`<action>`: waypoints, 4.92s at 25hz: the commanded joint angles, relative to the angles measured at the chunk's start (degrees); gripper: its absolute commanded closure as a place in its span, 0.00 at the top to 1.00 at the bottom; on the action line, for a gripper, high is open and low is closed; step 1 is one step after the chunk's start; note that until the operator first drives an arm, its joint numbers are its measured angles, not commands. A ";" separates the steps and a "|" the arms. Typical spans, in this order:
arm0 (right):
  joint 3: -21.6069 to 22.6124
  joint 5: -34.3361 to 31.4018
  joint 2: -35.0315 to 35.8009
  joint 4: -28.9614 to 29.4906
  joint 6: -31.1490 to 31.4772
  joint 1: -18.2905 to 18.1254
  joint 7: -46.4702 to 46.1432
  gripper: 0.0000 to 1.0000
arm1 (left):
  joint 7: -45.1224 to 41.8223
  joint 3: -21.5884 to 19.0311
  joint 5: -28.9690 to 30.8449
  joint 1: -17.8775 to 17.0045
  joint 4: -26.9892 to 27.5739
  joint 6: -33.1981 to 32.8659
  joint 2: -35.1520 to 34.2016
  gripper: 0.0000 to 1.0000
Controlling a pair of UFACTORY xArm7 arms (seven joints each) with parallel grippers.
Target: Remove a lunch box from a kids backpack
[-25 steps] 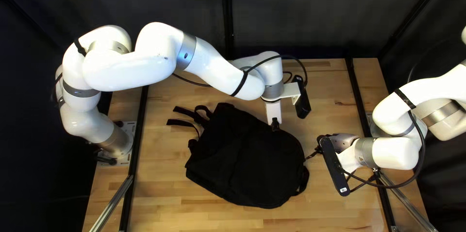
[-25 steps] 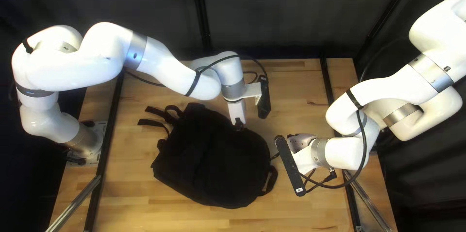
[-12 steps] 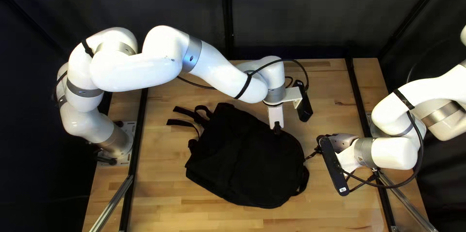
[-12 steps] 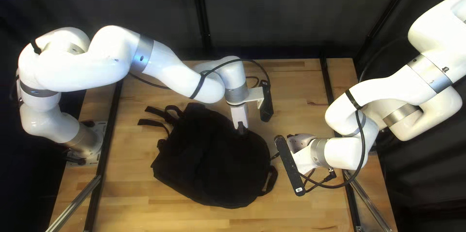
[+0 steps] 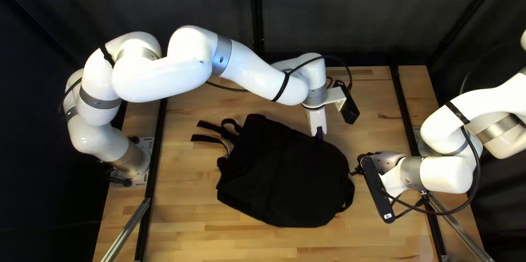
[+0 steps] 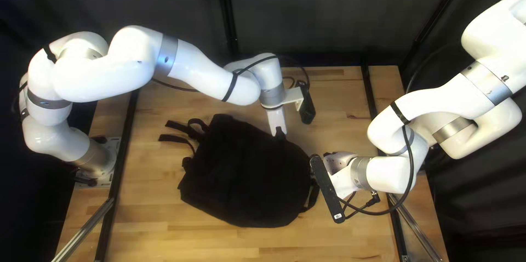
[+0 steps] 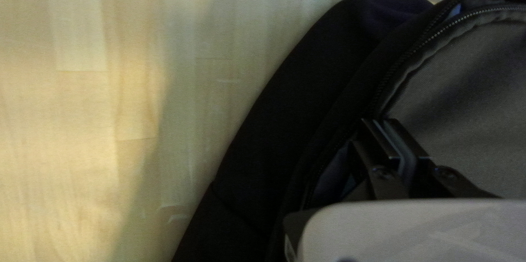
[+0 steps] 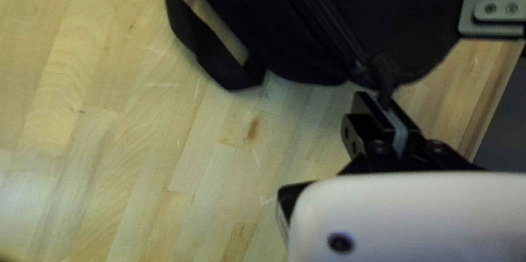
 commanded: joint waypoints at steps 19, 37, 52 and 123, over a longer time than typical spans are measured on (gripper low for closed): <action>-0.24 -2.34 9.98 6.62 -5.32 -0.74 -0.42 0.00 | -2.94 2.71 0.66 2.11 3.51 2.73 -1.50 0.00; -1.82 -2.98 15.79 10.68 -9.46 -1.76 -3.04 0.00 | -4.06 3.56 0.39 2.87 3.57 2.00 -2.07 0.00; -2.67 -1.89 18.10 13.37 -10.71 -1.77 -8.09 0.00 | -5.22 4.17 0.73 2.67 1.77 1.21 -3.13 0.00; -4.37 10.47 40.81 39.76 -9.20 -7.01 -36.73 0.00 | -13.71 5.91 2.25 -0.10 7.95 7.26 0.01 0.00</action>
